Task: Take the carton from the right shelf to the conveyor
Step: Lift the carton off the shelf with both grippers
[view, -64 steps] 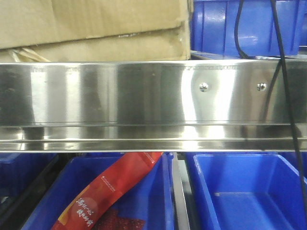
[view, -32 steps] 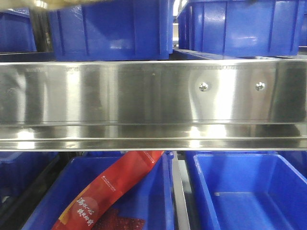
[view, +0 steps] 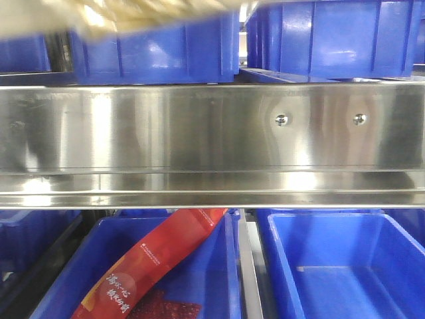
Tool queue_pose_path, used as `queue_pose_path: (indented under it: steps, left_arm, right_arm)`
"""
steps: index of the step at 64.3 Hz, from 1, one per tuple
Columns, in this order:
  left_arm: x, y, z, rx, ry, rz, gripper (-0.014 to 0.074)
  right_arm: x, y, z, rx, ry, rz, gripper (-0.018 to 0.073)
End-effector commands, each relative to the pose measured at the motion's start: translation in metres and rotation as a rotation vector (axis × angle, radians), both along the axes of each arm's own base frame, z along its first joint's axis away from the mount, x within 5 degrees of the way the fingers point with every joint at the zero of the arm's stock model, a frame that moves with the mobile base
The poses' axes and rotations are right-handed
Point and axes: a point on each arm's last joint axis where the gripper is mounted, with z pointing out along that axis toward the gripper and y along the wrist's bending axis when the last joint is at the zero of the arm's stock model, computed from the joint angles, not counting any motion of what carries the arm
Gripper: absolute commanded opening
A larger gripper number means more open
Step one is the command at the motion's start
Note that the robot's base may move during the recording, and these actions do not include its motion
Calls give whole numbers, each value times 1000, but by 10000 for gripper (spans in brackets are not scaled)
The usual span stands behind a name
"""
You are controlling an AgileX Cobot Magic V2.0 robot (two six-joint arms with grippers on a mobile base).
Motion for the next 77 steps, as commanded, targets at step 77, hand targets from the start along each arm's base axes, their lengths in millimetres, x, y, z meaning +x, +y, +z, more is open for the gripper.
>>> queue_pose_path:
  steps: [77]
  left_arm:
    - [9, -3, 13, -20, -190, 1, -13]
  right_arm:
    - [2, 0, 7, 48, -114, 6, -68]
